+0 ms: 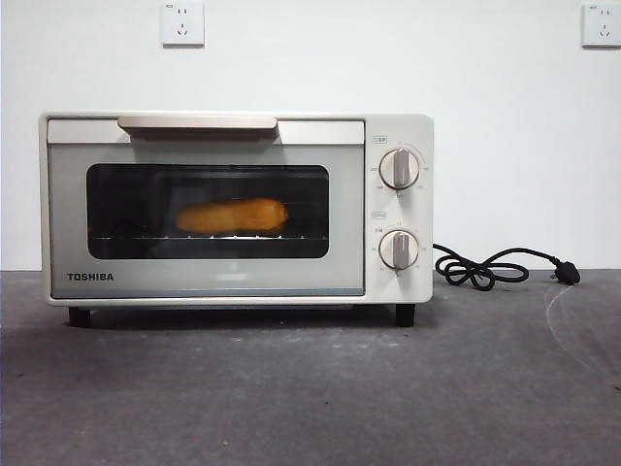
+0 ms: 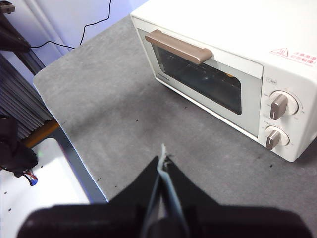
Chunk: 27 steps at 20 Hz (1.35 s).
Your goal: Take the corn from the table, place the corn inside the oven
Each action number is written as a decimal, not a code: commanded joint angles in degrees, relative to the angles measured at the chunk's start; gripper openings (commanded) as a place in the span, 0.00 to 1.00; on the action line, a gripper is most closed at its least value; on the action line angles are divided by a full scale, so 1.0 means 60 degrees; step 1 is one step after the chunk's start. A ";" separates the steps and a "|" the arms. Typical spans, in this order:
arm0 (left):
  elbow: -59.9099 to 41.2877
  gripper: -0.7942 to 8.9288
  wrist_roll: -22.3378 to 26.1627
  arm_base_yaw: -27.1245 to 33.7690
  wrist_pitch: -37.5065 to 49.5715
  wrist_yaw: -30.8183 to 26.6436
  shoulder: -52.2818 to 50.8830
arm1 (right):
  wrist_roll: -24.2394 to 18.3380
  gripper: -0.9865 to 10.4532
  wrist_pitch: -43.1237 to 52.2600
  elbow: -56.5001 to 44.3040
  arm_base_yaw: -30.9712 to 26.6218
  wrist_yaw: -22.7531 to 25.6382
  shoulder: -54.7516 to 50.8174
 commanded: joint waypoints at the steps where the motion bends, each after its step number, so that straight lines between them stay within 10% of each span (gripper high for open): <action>1: -0.0044 0.08 -0.0157 -0.0025 0.0062 0.0036 -0.0076 | 0.0204 0.08 0.0033 -0.0076 0.0015 0.0004 -0.0011; 12: -0.0040 0.08 -0.0270 -0.0025 0.0248 0.0036 0.0754 | 0.0408 0.08 0.0047 -0.0076 0.0004 0.0437 0.0127; 27: -0.0040 0.08 -0.0273 0.0055 0.2769 -0.0933 0.0973 | 0.0386 0.08 0.0047 -0.0076 -0.0004 0.3231 0.0328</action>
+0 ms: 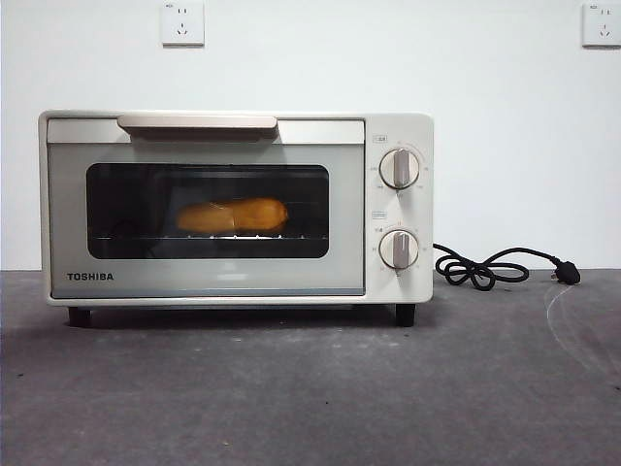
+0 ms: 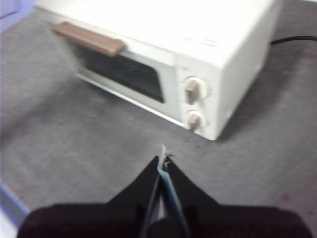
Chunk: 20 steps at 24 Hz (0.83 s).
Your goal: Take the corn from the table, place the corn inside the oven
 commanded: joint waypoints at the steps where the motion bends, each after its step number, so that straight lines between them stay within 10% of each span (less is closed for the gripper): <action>1: -0.0036 0.08 -0.0022 0.0069 0.0426 -0.0025 -0.0663 | 0.0066 0.08 0.0044 -0.0076 0.0000 0.0401 -0.0004; 11: -0.0430 0.08 0.0259 0.0747 0.3472 -0.0022 -0.3082 | 0.0066 0.08 0.0040 -0.0076 0.0000 0.1534 -0.0004; 20: -0.5053 0.08 -0.0077 0.0794 0.8637 0.0011 -0.5577 | 0.0066 0.08 0.0040 -0.0076 0.0000 0.1530 -0.0004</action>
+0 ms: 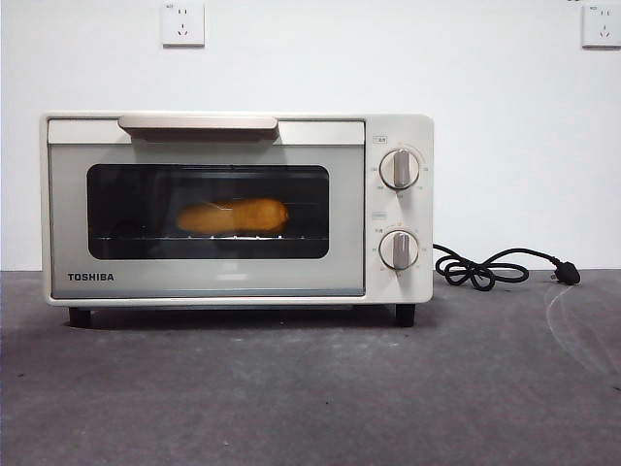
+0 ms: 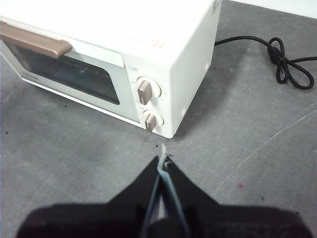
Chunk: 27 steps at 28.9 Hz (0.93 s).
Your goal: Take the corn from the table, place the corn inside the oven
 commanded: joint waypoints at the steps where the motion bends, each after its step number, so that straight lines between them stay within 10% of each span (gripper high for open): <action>1: -0.1763 0.08 -0.0211 0.0095 0.1504 0.0007 -0.0688 | 0.0066 0.08 0.0044 -0.0076 0.0000 0.0011 -0.0004; 9: -0.5166 0.08 -0.1115 0.0736 0.4033 -0.0033 -0.2175 | 0.0066 0.08 0.0044 -0.0076 0.0000 0.0007 -0.0004; 21: -0.7286 0.08 -0.1155 0.1009 0.3960 -0.0131 -0.3730 | 0.0066 0.08 0.0044 -0.0076 0.0000 0.0011 -0.0004; 27: -0.7413 0.08 -0.1497 0.1020 0.2608 -0.1810 -0.3942 | 0.0066 0.08 0.0044 -0.0076 0.0000 0.0011 -0.0004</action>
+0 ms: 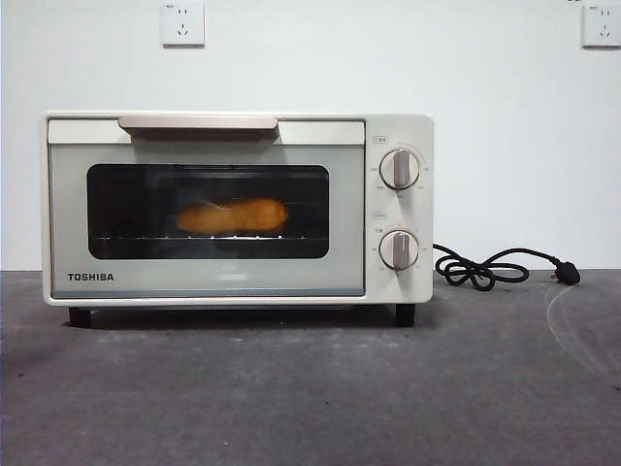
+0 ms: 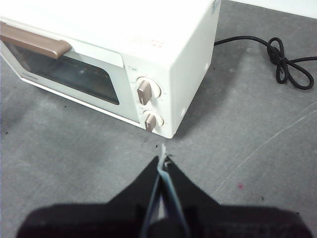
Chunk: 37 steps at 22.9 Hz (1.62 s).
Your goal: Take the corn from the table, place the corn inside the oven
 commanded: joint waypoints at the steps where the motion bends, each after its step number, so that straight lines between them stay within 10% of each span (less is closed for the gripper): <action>1: -0.0084 0.08 -0.0339 0.0036 -0.0528 -0.1075 -0.0022 | 0.0066 0.08 0.0044 -0.0076 0.0000 0.0011 -0.0004; 11: -0.0084 0.08 -0.0393 0.0036 -0.3162 -0.3585 -0.0025 | 0.0066 0.08 0.0044 -0.0076 0.0000 0.0011 -0.0004; 37: -0.0084 0.08 -0.0393 0.0036 -0.3559 -0.3351 0.0069 | 0.0066 0.08 0.0047 -0.0076 0.0000 0.0011 -0.0004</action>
